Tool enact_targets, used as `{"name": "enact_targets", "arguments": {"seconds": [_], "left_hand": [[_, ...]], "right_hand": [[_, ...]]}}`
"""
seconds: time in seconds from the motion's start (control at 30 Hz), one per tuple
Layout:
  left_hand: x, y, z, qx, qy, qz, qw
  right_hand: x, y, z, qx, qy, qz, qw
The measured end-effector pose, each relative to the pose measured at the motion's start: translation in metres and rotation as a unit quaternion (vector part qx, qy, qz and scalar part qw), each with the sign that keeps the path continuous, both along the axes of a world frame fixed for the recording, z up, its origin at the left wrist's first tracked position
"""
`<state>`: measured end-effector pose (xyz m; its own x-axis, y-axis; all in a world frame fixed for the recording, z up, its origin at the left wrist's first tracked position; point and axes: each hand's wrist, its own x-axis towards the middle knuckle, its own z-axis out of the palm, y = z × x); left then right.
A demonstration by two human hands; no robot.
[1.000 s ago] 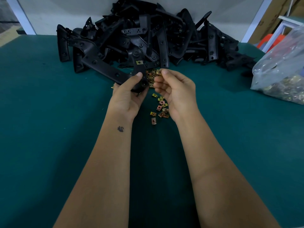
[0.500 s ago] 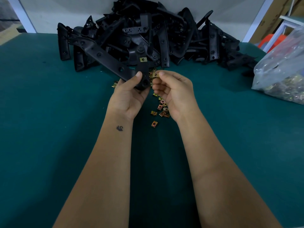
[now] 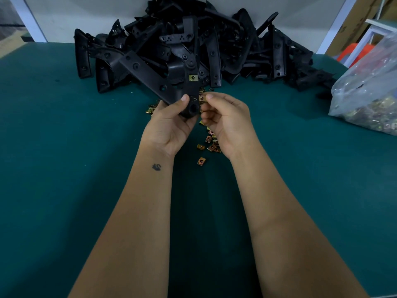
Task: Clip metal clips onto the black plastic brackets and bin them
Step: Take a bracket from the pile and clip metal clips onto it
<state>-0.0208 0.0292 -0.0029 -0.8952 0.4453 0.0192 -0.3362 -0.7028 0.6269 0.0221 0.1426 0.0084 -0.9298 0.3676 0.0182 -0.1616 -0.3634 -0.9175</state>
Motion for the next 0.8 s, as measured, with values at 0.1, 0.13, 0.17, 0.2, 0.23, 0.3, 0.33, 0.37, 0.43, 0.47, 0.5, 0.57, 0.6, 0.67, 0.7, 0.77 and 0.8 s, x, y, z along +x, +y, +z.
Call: {"name": "enact_targets", "arguments": {"seconds": [0.1, 0.13, 0.17, 0.2, 0.23, 0.3, 0.33, 0.37, 0.43, 0.47, 0.5, 0.57, 0.6, 0.67, 0.7, 0.77, 0.8], "left_hand": [[-0.0004, 0.0011, -0.0003, -0.001, -0.011, 0.009, 1.000], [-0.0002, 0.0013, -0.0002, 0.000, -0.011, 0.010, 1.000], [0.0000, 0.0015, -0.0003, 0.001, -0.009, 0.008, 1.000], [0.0001, 0.0014, -0.0001, 0.002, -0.005, 0.005, 1.000], [0.0003, 0.0013, -0.0002, 0.003, -0.002, 0.002, 1.000], [-0.0001, 0.0008, 0.0000, 0.007, -0.001, 0.001, 1.000], [-0.0003, 0.0007, 0.0001, 0.007, -0.002, 0.002, 1.000], [-0.0006, 0.0007, 0.0000, 0.007, -0.003, 0.003, 1.000], [-0.0009, 0.0006, -0.0004, 0.004, -0.001, 0.005, 1.000], [-0.0009, 0.0006, -0.0006, 0.004, 0.000, 0.005, 1.000], [-0.0006, 0.0008, -0.0007, 0.004, 0.002, 0.005, 1.000], [0.0000, 0.0010, -0.0008, 0.002, 0.008, 0.004, 1.000], [0.0000, 0.0010, -0.0006, 0.000, 0.011, 0.003, 1.000], [0.0000, 0.0010, -0.0006, -0.004, 0.017, 0.004, 1.000], [-0.0002, 0.0009, -0.0007, -0.006, 0.019, 0.005, 1.000], [-0.0003, 0.0003, -0.0008, -0.006, 0.023, 0.006, 1.000], [-0.0004, -0.0001, -0.0010, -0.007, 0.027, 0.006, 1.000]], "right_hand": [[-0.0006, 0.0022, -0.0003, -0.014, 0.004, -0.004, 1.000], [-0.0007, 0.0022, -0.0005, -0.010, 0.004, -0.003, 1.000], [-0.0010, 0.0020, -0.0009, -0.005, 0.004, -0.001, 1.000], [-0.0013, 0.0017, -0.0011, 0.000, 0.003, 0.001, 1.000], [-0.0016, 0.0015, -0.0015, 0.003, 0.003, 0.002, 1.000], [-0.0018, 0.0014, -0.0016, 0.005, 0.004, 0.004, 1.000], [-0.0019, 0.0016, -0.0017, 0.005, 0.004, 0.005, 1.000], [-0.0019, 0.0016, -0.0018, 0.006, 0.004, 0.007, 1.000], [-0.0020, 0.0011, -0.0022, 0.011, 0.000, 0.014, 1.000], [-0.0020, 0.0007, -0.0024, 0.013, -0.001, 0.018, 1.000], [-0.0019, 0.0004, -0.0026, 0.012, -0.002, 0.022, 1.000], [-0.0019, 0.0004, -0.0028, 0.006, -0.004, 0.030, 1.000], [-0.0020, 0.0006, -0.0029, 0.004, -0.006, 0.034, 0.999], [-0.0020, 0.0012, -0.0032, 0.002, -0.012, 0.044, 0.999], [-0.0020, 0.0015, -0.0033, 0.001, -0.016, 0.050, 0.999], [-0.0018, 0.0025, -0.0033, -0.002, -0.022, 0.063, 0.998], [-0.0016, 0.0030, -0.0031, -0.004, -0.023, 0.069, 0.997]]}}
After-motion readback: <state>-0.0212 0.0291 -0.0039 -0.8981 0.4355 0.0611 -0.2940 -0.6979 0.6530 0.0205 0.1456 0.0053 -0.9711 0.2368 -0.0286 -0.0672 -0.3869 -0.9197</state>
